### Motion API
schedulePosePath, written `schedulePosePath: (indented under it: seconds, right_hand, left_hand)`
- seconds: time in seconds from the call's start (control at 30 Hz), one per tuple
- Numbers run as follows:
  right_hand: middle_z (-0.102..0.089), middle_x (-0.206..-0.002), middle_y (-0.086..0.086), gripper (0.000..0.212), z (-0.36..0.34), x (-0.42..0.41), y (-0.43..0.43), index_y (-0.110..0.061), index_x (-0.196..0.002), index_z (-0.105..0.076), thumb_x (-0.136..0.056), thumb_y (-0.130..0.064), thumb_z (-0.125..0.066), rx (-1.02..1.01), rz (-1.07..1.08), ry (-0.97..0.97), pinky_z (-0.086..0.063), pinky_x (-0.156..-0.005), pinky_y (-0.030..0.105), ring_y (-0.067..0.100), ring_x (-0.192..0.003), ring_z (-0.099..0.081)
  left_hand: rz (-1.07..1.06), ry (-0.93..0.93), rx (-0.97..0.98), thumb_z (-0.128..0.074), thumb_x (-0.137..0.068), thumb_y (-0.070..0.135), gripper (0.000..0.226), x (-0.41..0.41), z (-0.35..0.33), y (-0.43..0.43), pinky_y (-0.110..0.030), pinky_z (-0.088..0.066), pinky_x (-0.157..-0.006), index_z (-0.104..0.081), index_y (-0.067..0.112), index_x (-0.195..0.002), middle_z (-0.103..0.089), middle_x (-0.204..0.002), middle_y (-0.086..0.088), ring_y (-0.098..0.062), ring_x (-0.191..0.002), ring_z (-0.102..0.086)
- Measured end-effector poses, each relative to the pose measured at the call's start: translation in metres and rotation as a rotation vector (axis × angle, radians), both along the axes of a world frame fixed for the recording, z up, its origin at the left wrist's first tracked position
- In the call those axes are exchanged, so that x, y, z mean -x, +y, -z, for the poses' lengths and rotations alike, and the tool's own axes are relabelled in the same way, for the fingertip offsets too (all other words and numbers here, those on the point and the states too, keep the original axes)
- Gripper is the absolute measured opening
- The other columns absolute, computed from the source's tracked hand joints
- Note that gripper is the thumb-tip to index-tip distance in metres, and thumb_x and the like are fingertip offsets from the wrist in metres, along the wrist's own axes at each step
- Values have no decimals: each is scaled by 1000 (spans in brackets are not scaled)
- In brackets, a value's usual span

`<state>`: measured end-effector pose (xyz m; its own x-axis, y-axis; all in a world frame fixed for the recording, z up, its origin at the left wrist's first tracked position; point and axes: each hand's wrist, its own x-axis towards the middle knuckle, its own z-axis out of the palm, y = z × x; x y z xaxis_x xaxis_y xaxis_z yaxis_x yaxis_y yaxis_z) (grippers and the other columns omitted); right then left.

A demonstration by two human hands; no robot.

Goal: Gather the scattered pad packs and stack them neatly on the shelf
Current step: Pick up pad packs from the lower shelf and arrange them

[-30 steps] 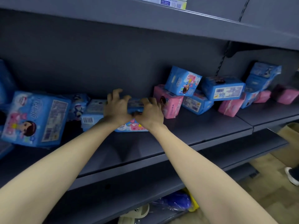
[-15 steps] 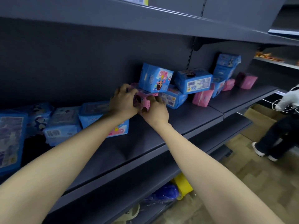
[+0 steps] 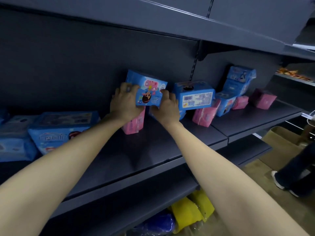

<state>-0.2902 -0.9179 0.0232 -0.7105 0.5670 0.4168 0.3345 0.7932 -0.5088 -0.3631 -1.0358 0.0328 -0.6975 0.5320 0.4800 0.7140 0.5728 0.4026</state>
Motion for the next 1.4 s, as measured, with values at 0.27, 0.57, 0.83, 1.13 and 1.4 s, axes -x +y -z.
schedulePosePath:
  seconds: [0.27,0.57,0.83,1.13,1.4]
  right_hand:
    - [-26,-143,16,94,9,21,33,-15,-151,-8,-81,-26,-70,118,-172,106,-31,-107,47,38,-128,-33]
    - [-29,-140,13,100,18,41,53,-21,-149,-11,-75,-17,-77,456,-295,192,-33,-107,36,27,-131,-35]
    - [-46,-135,9,108,24,66,55,-24,-148,-11,-67,-25,-82,611,-247,278,-42,-103,47,27,-126,-44]
    - [-33,-136,9,104,24,58,62,-20,-149,-10,-71,-6,-79,617,-315,373,-35,-97,22,13,-118,-39]
    - [-27,-121,1,101,24,37,55,-17,-150,-9,-74,4,-73,524,-331,464,-24,-82,1,6,-108,-31]
  left_hand:
    - [-96,-124,-146,-77,-73,32,93,6,2,21,-44,-38,-96,-20,21,-146,-28,-141,-14,-32,-129,-32]
    - [-131,-168,-221,-76,-72,27,97,18,14,37,-46,-42,-97,-14,23,-147,-30,-139,-17,-36,-125,-38]
    - [-171,-124,-213,-74,-73,20,94,20,16,42,-47,-43,-93,-15,21,-146,-30,-137,-17,-37,-122,-38]
    - [-150,-96,-257,-70,-77,6,90,21,22,45,-50,-43,-95,-15,17,-147,-32,-132,-21,-40,-119,-41]
    - [-81,-67,-350,-69,-76,3,90,9,27,33,-45,-42,-94,-15,17,-147,-31,-135,-19,-36,-122,-41]
